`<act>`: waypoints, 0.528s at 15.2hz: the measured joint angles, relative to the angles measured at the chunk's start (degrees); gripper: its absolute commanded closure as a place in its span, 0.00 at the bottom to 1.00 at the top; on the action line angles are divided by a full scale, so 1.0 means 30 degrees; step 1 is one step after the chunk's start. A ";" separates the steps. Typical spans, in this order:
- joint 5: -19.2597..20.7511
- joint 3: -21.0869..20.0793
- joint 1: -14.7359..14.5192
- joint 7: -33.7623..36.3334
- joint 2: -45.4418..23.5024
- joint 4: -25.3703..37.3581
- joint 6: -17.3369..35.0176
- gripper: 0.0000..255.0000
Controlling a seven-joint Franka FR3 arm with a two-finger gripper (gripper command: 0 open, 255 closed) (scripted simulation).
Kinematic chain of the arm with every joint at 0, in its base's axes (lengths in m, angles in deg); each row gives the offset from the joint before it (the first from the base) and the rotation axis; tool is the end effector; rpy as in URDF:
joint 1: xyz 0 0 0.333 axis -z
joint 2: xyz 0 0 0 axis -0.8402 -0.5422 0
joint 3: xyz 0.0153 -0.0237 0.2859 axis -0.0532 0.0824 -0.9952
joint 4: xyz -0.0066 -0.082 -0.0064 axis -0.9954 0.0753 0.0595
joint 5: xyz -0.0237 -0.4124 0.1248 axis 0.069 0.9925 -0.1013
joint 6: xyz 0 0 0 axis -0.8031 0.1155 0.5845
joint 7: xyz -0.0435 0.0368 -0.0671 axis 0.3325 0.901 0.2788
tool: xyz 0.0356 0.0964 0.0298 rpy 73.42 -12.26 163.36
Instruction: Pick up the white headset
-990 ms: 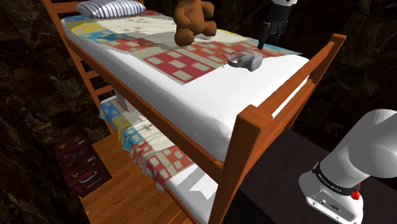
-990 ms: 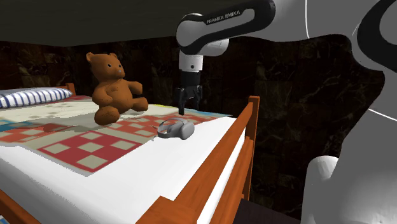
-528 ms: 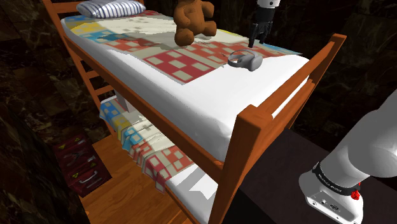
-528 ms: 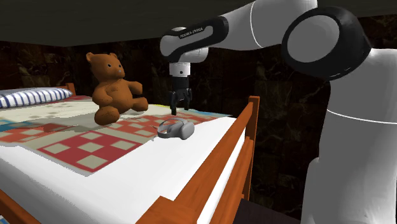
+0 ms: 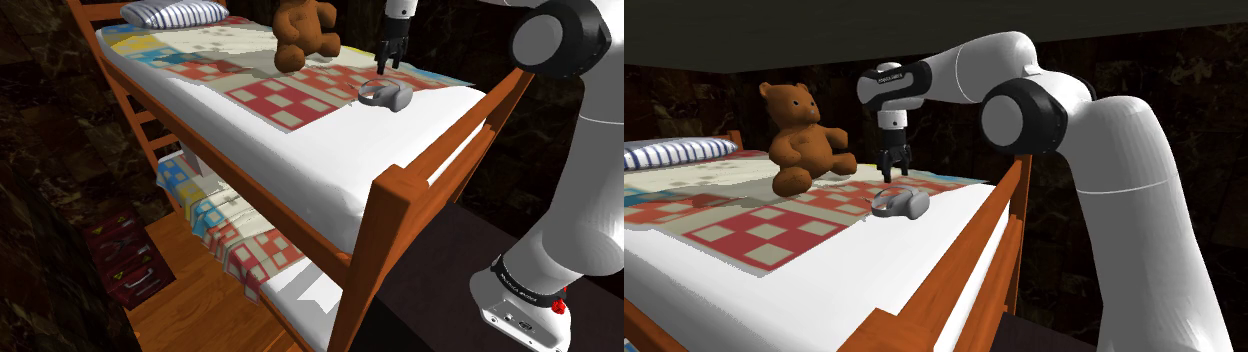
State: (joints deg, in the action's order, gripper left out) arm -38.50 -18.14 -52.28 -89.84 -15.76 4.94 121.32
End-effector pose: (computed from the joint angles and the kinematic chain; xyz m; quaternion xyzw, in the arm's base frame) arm 0.6506 -0.2392 0.5081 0.9999 0.0107 -0.0111 0.0042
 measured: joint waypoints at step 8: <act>-0.0058 -0.0065 -0.0071 -0.0123 -0.0239 -0.1491 0.1667 1.00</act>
State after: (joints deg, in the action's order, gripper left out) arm -38.67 -18.34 -52.49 -90.21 -16.48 0.47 126.32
